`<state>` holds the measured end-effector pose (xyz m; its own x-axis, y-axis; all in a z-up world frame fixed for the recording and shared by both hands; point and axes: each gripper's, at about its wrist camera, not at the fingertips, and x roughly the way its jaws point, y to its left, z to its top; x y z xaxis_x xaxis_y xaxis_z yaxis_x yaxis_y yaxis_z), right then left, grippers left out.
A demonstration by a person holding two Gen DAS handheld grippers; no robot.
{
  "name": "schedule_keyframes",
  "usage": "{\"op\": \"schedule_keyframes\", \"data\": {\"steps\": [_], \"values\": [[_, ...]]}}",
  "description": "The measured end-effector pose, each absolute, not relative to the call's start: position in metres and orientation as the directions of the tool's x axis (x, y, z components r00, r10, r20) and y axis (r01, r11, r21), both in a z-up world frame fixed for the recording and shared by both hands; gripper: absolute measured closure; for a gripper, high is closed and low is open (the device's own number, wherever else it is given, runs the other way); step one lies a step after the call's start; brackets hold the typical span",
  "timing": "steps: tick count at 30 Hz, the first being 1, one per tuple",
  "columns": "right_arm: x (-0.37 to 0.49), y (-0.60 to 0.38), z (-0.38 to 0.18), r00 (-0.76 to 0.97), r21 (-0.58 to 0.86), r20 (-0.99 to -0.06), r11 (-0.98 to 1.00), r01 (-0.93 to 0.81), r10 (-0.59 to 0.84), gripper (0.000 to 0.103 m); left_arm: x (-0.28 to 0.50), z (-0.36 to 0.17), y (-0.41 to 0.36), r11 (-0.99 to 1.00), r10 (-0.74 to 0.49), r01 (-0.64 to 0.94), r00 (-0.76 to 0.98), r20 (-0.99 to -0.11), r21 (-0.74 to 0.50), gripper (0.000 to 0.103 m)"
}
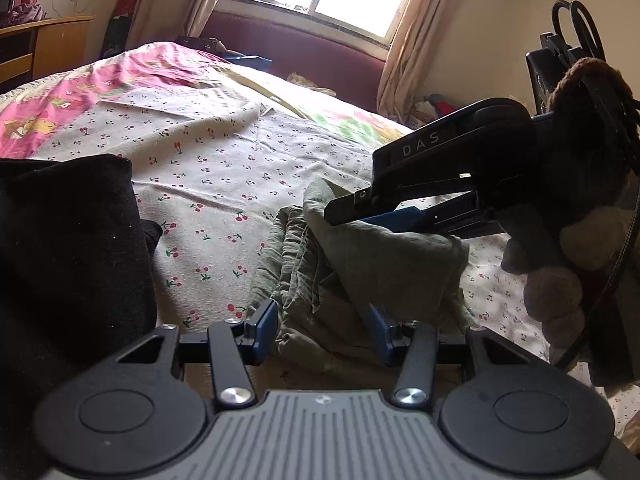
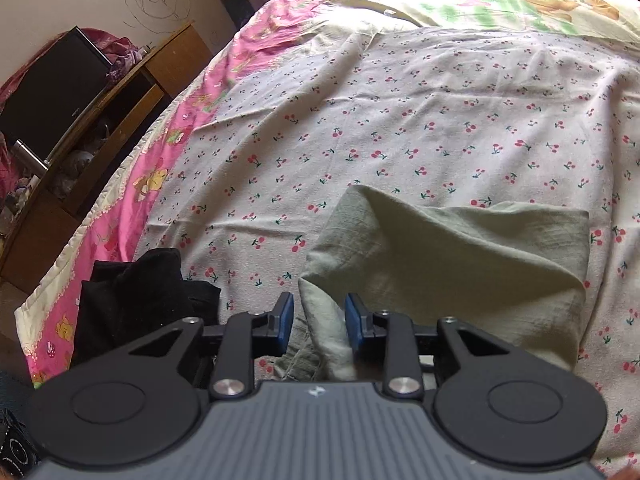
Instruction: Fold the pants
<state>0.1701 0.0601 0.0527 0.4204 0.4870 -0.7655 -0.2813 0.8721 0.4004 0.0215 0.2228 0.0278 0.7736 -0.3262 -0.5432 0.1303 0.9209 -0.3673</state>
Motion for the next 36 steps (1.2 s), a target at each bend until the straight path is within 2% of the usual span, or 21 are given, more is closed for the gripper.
{"op": "schedule_keyframes", "data": {"steps": [5, 9, 13, 20, 23, 27, 29, 32, 35, 36], "values": [[0.161, 0.038, 0.068, 0.401, 0.519, -0.704, 0.810, -0.273, 0.586, 0.065, 0.016, 0.035, 0.218, 0.925, -0.328, 0.155, 0.787, -0.522, -0.348, 0.038], [0.162, 0.032, 0.076, 0.480, 0.403, -0.722, 0.867, -0.294, 0.498, 0.065, 0.006, 0.048, 0.224, 0.918, -0.333, 0.160, 0.808, -0.486, -0.363, 0.037], [0.177, 0.027, 0.066, 0.477, 0.341, -0.762, 0.897, -0.281, 0.439, 0.064, 0.003, 0.060, 0.218, 0.914, -0.351, 0.202, 0.829, -0.436, -0.351, 0.029], [0.172, 0.010, 0.054, 0.423, 0.264, -0.822, 0.913, -0.311, 0.382, 0.063, 0.027, 0.047, 0.177, 0.950, -0.306, 0.295, 0.823, -0.479, -0.100, 0.028], [0.162, -0.016, 0.045, 0.381, 0.359, -0.819, 0.901, -0.243, 0.429, 0.062, 0.035, 0.034, 0.185, 0.962, -0.235, 0.272, 0.809, -0.538, -0.011, 0.028], [0.135, -0.029, 0.018, 0.188, 0.617, -0.753, 0.776, -0.129, 0.630, 0.061, 0.043, 0.021, 0.213, 0.985, -0.064, 0.147, 0.791, -0.609, 0.088, 0.028], [0.122, -0.024, 0.008, 0.109, 0.685, -0.713, 0.721, -0.108, 0.693, 0.061, 0.041, 0.021, 0.224, 0.991, -0.030, 0.105, 0.791, -0.611, 0.088, 0.028], [0.119, -0.019, 0.014, 0.103, 0.683, -0.705, 0.711, -0.166, 0.702, 0.061, 0.030, 0.026, 0.235, 0.997, -0.043, 0.073, 0.799, -0.600, 0.026, 0.028], [0.138, -0.016, 0.050, 0.263, 0.534, -0.739, 0.778, -0.331, 0.620, 0.061, 0.022, 0.034, 0.234, 0.984, -0.175, 0.144, 0.791, -0.587, -0.100, 0.028], [0.148, -0.013, 0.061, 0.321, 0.460, -0.743, 0.797, -0.391, 0.587, 0.056, 0.022, 0.036, 0.230, 0.973, -0.229, 0.176, 0.780, -0.582, -0.148, 0.028]]}}
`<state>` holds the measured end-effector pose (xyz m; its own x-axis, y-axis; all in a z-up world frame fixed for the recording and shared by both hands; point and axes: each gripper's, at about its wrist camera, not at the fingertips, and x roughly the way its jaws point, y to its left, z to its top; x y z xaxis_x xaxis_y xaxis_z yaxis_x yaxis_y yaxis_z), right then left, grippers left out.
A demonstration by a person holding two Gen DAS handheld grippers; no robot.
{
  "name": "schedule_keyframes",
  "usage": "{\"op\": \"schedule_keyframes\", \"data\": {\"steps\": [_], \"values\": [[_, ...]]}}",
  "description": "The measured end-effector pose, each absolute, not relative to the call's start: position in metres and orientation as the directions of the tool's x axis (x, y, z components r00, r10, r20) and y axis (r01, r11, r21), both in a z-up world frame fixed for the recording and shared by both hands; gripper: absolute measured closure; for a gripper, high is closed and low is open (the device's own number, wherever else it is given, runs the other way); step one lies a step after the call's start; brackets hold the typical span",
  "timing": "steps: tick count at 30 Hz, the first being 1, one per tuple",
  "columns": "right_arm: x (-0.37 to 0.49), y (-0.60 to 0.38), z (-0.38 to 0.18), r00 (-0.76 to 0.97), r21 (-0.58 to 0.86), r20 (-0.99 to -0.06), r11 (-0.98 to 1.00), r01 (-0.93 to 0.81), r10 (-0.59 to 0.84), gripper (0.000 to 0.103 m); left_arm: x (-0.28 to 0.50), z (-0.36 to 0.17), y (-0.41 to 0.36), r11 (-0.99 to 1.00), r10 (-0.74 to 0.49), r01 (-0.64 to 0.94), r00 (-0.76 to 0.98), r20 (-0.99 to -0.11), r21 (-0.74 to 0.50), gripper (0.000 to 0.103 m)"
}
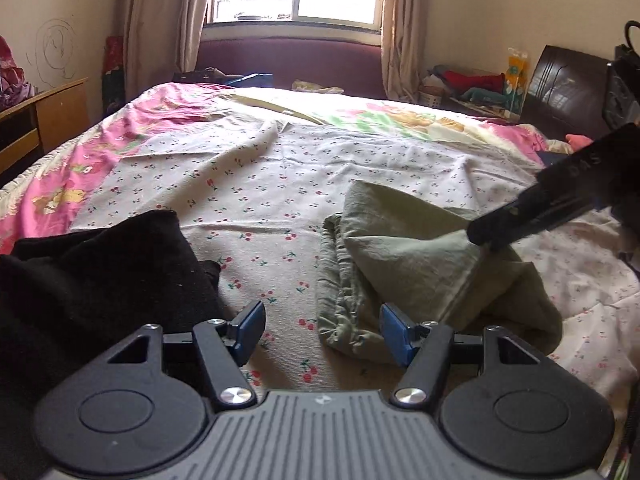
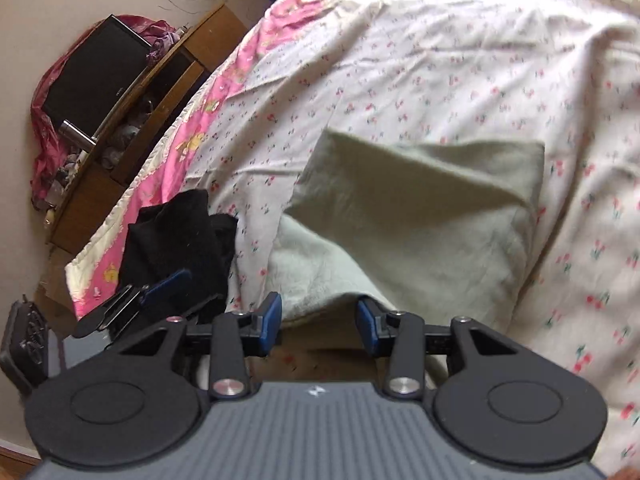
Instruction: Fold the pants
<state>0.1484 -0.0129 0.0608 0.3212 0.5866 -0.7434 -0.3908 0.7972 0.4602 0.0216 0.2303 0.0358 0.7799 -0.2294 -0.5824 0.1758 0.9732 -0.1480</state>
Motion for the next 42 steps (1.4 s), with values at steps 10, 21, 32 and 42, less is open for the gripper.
{"op": "schedule_keyframes", "data": {"steps": [10, 21, 32, 42], "values": [[0.168, 0.034, 0.067, 0.046, 0.509, -0.748, 0.617, -0.601, 0.662, 0.046, 0.038, 0.040, 0.220, 0.965, -0.260, 0.206, 0.801, -0.539, -0.160, 0.026], [0.167, -0.017, 0.106, 0.237, 0.496, -0.681, 0.675, -0.546, 0.693, 0.041, 0.027, 0.058, 0.219, 0.922, -0.386, 0.316, 0.802, -0.456, -0.224, 0.025], [0.248, 0.045, 0.046, 0.246, 0.214, -0.814, 0.665, -0.716, 0.527, 0.041, 0.052, 0.017, 0.150, 0.884, -0.318, 0.453, 0.762, -0.563, 0.113, 0.040], [0.292, 0.054, -0.012, 0.314, 0.088, -0.890, 0.800, -0.593, 0.330, 0.097, 0.055, -0.004, 0.180, 0.877, -0.267, 0.463, 0.689, -0.674, 0.127, 0.078]]}}
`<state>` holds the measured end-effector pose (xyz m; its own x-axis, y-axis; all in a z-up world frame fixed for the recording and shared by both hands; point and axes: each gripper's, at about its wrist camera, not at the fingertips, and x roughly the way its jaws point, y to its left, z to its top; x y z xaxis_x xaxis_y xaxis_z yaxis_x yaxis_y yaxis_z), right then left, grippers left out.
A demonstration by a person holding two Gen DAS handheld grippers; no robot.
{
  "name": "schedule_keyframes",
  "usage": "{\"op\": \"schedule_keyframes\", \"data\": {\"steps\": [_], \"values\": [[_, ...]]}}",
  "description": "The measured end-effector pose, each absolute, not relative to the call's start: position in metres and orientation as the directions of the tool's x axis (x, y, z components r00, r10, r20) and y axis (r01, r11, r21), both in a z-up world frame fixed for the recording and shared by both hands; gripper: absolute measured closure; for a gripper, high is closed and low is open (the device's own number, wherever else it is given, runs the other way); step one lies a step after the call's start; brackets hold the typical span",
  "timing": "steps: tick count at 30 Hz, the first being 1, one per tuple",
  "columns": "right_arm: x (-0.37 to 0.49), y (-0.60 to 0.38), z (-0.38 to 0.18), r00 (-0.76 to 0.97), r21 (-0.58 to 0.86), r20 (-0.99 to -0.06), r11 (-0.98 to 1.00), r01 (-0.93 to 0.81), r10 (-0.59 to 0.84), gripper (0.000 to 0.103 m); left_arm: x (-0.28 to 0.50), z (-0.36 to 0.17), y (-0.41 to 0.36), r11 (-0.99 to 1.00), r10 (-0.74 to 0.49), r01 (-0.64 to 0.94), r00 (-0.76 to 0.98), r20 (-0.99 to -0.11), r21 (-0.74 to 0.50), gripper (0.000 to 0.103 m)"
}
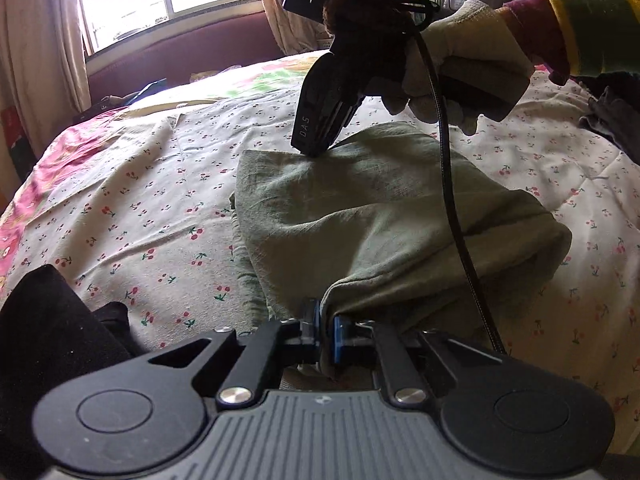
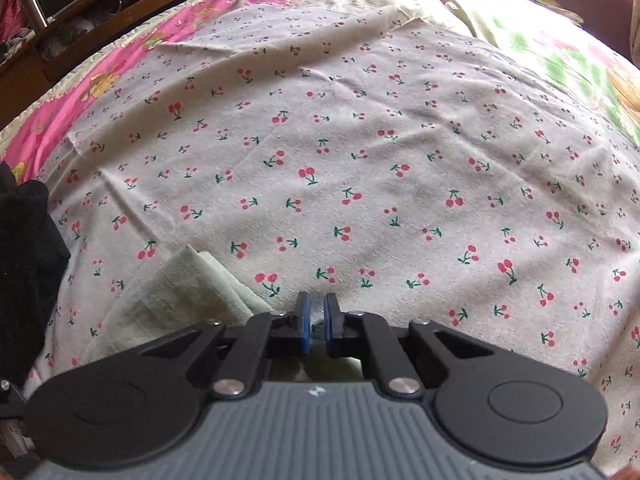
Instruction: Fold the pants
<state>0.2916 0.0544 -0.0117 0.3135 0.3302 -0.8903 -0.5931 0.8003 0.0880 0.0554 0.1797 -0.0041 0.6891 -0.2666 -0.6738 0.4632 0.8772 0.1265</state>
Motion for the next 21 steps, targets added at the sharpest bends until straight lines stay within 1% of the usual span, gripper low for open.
{"op": "schedule_keyframes", "data": {"steps": [3, 6, 8, 9, 11, 14, 15, 16, 17, 18, 21], "values": [[0.284, 0.052, -0.015, 0.336, 0.051, -0.891, 0.802, -0.595, 0.306, 0.097, 0.050, -0.001, 0.183, 0.865, -0.251, 0.475, 0.690, -0.679, 0.163, 0.076], [0.274, 0.037, 0.001, 0.378, 0.063, -0.866, 0.821, -0.568, 0.328, 0.095, 0.042, 0.003, 0.186, 0.866, -0.231, 0.465, 0.695, -0.681, 0.182, 0.074], [0.263, 0.021, 0.017, 0.431, 0.064, -0.838, 0.844, -0.533, 0.335, 0.089, 0.039, 0.003, 0.189, 0.873, -0.215, 0.451, 0.698, -0.683, 0.186, 0.073], [0.253, 0.009, 0.027, 0.458, 0.062, -0.823, 0.855, -0.515, 0.335, 0.089, 0.038, 0.003, 0.191, 0.879, -0.210, 0.441, 0.699, -0.683, 0.181, 0.073], [0.229, -0.013, 0.042, 0.486, 0.088, -0.800, 0.870, -0.485, 0.353, 0.089, 0.035, 0.003, 0.195, 0.892, -0.205, 0.422, 0.700, -0.684, 0.164, 0.071], [0.177, -0.043, 0.055, 0.459, 0.151, -0.789, 0.853, -0.499, 0.408, 0.088, 0.034, 0.005, 0.197, 0.906, -0.207, 0.399, 0.704, -0.679, 0.138, 0.070], [0.155, -0.051, 0.057, 0.444, 0.175, -0.783, 0.840, -0.513, 0.435, 0.083, 0.035, 0.006, 0.195, 0.908, -0.203, 0.395, 0.708, -0.676, 0.140, 0.070], [0.137, -0.056, 0.057, 0.426, 0.197, -0.779, 0.825, -0.530, 0.459, 0.075, 0.035, 0.007, 0.193, 0.907, -0.201, 0.394, 0.710, -0.675, 0.145, 0.070], [0.120, -0.060, 0.056, 0.405, 0.217, -0.776, 0.807, -0.549, 0.484, 0.070, 0.037, 0.008, 0.189, 0.904, -0.198, 0.398, 0.712, -0.674, 0.154, 0.070], [0.105, -0.062, 0.054, 0.394, 0.227, -0.772, 0.795, -0.563, 0.499, 0.064, 0.036, 0.010, 0.186, 0.901, -0.198, 0.403, 0.714, -0.672, 0.163, 0.070], [0.082, -0.060, 0.044, 0.374, 0.207, -0.780, 0.771, -0.602, 0.502, 0.063, 0.038, 0.014, 0.179, 0.888, -0.191, 0.416, 0.719, -0.668, 0.195, 0.070]]}}
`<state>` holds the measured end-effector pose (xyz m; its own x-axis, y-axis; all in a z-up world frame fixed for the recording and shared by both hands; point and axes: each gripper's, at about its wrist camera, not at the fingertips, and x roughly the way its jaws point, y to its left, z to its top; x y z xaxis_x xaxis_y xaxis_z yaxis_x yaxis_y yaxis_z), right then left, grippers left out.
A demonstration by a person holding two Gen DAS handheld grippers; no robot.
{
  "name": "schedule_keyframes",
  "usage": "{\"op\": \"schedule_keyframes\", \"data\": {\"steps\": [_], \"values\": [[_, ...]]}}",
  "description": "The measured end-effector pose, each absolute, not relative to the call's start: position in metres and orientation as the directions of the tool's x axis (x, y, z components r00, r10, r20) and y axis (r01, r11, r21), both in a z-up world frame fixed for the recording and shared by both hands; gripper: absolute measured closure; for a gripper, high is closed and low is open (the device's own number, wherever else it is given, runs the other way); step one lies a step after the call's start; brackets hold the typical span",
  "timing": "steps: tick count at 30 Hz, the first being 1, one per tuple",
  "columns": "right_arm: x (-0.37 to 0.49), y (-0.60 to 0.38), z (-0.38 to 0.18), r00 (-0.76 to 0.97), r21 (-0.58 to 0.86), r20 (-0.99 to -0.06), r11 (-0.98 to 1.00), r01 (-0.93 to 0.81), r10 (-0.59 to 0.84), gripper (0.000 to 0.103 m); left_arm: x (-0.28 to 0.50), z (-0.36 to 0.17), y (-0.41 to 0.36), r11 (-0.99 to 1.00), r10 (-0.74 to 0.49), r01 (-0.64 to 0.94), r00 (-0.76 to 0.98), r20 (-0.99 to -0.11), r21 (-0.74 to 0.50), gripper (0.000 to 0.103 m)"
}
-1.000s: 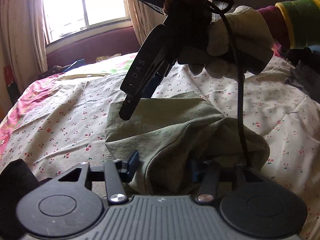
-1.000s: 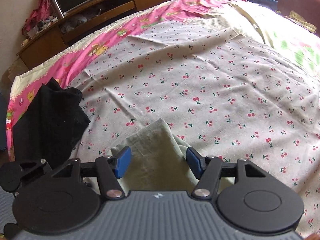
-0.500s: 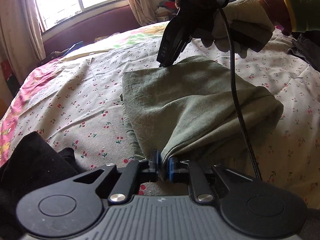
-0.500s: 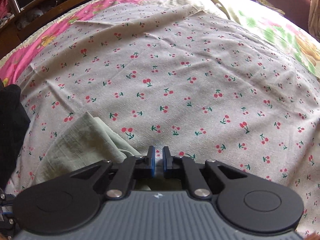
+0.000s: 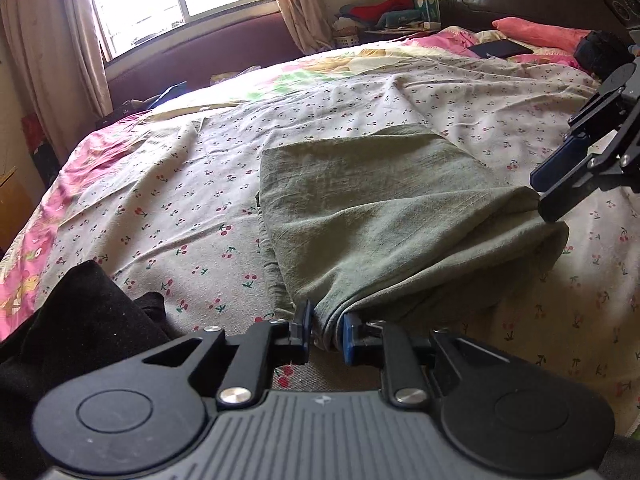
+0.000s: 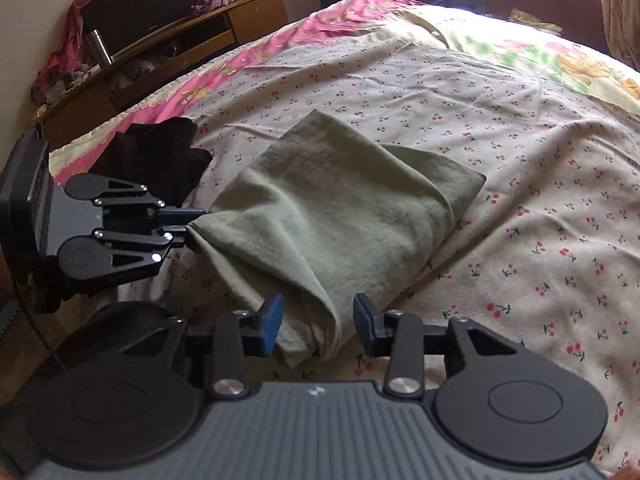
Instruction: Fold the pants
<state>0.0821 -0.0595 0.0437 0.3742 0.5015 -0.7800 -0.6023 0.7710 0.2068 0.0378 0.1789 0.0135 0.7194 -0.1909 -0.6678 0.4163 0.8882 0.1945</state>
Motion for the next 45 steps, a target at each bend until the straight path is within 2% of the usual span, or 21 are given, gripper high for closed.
{"op": "schedule_keyframes", "data": {"steps": [3, 6, 7, 10, 12, 13, 15, 20, 26, 28, 32, 34, 35, 37, 38, 41, 44, 45], "values": [[0.079, -0.055, 0.030, 0.359, 0.186, -0.794, 0.758, -0.625, 0.491, 0.063, 0.041, 0.014, 0.174, 0.875, -0.173, 0.426, 0.718, -0.674, 0.229, 0.070], [0.092, -0.064, 0.018, 0.305, 0.308, -0.778, 0.757, -0.577, 0.549, 0.066, 0.045, 0.014, 0.171, 0.868, -0.167, 0.436, 0.708, -0.686, 0.238, 0.069], [0.097, -0.069, 0.017, 0.291, 0.353, -0.768, 0.755, -0.552, 0.571, 0.075, 0.047, 0.015, 0.170, 0.868, -0.164, 0.435, 0.706, -0.689, 0.240, 0.067], [0.101, -0.081, 0.023, 0.288, 0.425, -0.746, 0.762, -0.488, 0.601, 0.092, 0.050, 0.020, 0.172, 0.875, -0.160, 0.422, 0.717, -0.679, 0.239, 0.065], [0.089, -0.082, 0.041, 0.320, 0.388, -0.746, 0.772, -0.504, 0.584, 0.096, 0.051, 0.026, 0.176, 0.887, -0.156, 0.400, 0.729, -0.667, 0.230, 0.065], [0.075, -0.077, 0.055, 0.357, 0.310, -0.758, 0.783, -0.539, 0.546, 0.100, 0.052, 0.028, 0.180, 0.895, -0.147, 0.383, 0.736, -0.661, 0.228, 0.065], [0.041, -0.063, 0.072, 0.408, 0.161, -0.762, 0.756, -0.634, 0.504, 0.101, 0.052, 0.027, 0.185, 0.907, -0.131, 0.361, 0.733, -0.667, 0.218, 0.065], [0.009, -0.040, 0.049, 0.270, 0.258, -0.778, 0.681, -0.685, 0.567, 0.102, 0.045, 0.012, 0.183, 0.895, -0.097, 0.370, 0.705, -0.702, 0.248, 0.065], [0.036, -0.103, 0.049, 0.345, 0.447, -0.720, 0.783, -0.434, 0.602, 0.089, 0.025, 0.030, 0.182, 0.894, -0.116, 0.378, 0.713, -0.691, 0.241, 0.062], [0.050, -0.131, 0.046, 0.389, 0.538, -0.676, 0.780, -0.320, 0.626, 0.074, 0.018, 0.039, 0.179, 0.894, -0.112, 0.368, 0.736, -0.668, 0.256, 0.058], [0.078, -0.170, 0.024, 0.412, 0.734, -0.586, 0.673, -0.094, 0.697, 0.069, -0.004, 0.058, 0.164, 0.856, -0.144, 0.417, 0.761, -0.632, 0.307, 0.056], [0.091, -0.168, 0.014, 0.418, 0.730, -0.596, 0.680, -0.074, 0.686, 0.057, -0.016, 0.065, 0.145, 0.797, -0.177, 0.473, 0.777, -0.603, 0.375, 0.051], [0.098, -0.165, 0.010, 0.428, 0.722, -0.602, 0.688, -0.067, 0.674, 0.057, -0.021, 0.068, 0.134, 0.756, -0.212, 0.512, 0.781, -0.587, 0.408, 0.049], [0.113, -0.160, 0.000, 0.413, 0.757, -0.578, 0.652, -0.051, 0.704, 0.057, -0.025, 0.068, 0.106, 0.656, -0.295, 0.597, 0.766, -0.571, 0.462, 0.037], [0.119, -0.157, -0.004, 0.406, 0.777, -0.561, 0.628, -0.042, 0.722, 0.057, -0.023, 0.064, 0.092, 0.610, -0.329, 0.634, 0.748, -0.577, 0.475, 0.036], [0.138, -0.151, -0.007, 0.371, 0.781, -0.561, 0.622, -0.061, 0.740, 0.056, -0.005, 0.039, 0.057, 0.461, -0.395, 0.746, 0.657, -0.642, 0.481, 0.035], [0.152, -0.151, -0.004, 0.309, 0.771, -0.577, 0.629, -0.098, 0.756, 0.057, 0.018, 0.019, 0.040, 0.352, -0.378, 0.790, 0.611, -0.695, 0.503, 0.035], [0.155, -0.150, 0.000, 0.293, 0.754, -0.592, 0.644, -0.128, 0.751, 0.061, 0.028, 0.017, 0.036, 0.329, -0.381, 0.814, 0.578, -0.722, 0.479, 0.035]]}}
